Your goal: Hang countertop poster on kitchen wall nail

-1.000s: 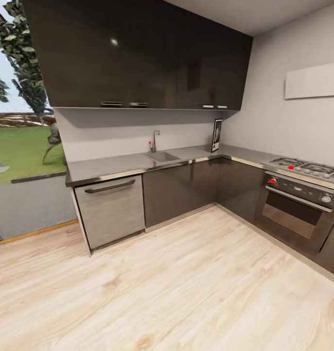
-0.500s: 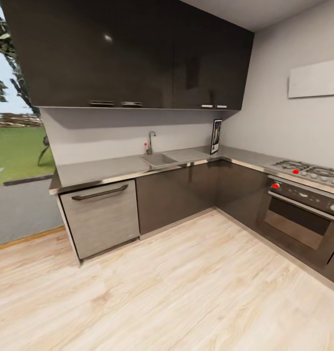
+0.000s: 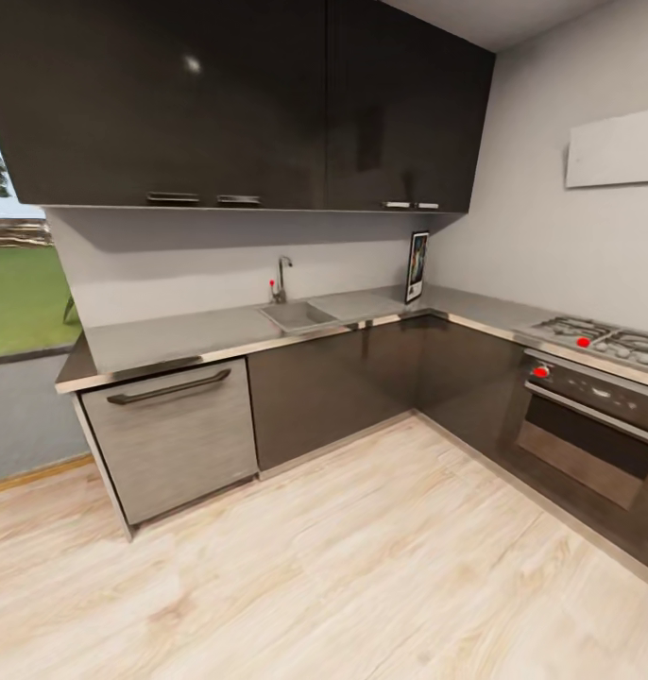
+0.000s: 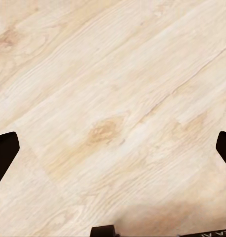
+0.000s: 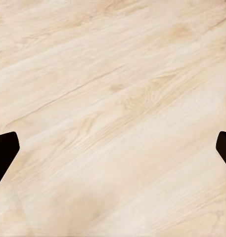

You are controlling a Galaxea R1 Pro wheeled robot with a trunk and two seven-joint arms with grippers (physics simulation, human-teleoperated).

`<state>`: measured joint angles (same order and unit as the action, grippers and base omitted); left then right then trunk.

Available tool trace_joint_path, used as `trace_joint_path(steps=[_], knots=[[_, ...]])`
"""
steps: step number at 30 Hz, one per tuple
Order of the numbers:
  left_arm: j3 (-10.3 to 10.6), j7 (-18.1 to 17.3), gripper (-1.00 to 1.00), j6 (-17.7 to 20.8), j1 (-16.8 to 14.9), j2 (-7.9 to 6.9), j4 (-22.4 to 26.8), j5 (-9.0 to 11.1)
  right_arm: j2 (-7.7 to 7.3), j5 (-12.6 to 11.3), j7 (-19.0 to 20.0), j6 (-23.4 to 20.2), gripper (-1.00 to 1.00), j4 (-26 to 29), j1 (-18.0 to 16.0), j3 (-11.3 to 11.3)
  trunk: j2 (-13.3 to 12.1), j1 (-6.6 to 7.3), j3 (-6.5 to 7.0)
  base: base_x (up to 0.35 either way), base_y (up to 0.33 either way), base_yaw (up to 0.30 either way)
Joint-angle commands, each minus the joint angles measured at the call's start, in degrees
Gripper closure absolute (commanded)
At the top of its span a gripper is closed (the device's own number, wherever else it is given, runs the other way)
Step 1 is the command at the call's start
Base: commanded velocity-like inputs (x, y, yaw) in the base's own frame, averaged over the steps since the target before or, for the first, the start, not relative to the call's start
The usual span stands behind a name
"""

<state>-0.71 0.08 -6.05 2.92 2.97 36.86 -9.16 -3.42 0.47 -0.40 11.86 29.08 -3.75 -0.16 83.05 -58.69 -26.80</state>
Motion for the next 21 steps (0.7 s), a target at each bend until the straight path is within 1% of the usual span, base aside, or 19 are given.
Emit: trace_joint_path(steps=[1,21], knots=[[-0.08,0.01,-1.0,-0.09,0.01,0.02,0.07,-0.5,0.0,0.03,-0.04,0.18,-1.0,-0.05,-0.03,-0.01,0.02,-0.03,-0.05,0.316,-0.143,0.0],[-0.08,0.01,-1.0,-0.07,0.01,0.02,0.08,-0.5,0.02,0.05,-0.04,0.18,-1.0,-0.03,-0.03,-0.01,0.02,-0.03,-0.05,0.316,-0.135,0.0]])
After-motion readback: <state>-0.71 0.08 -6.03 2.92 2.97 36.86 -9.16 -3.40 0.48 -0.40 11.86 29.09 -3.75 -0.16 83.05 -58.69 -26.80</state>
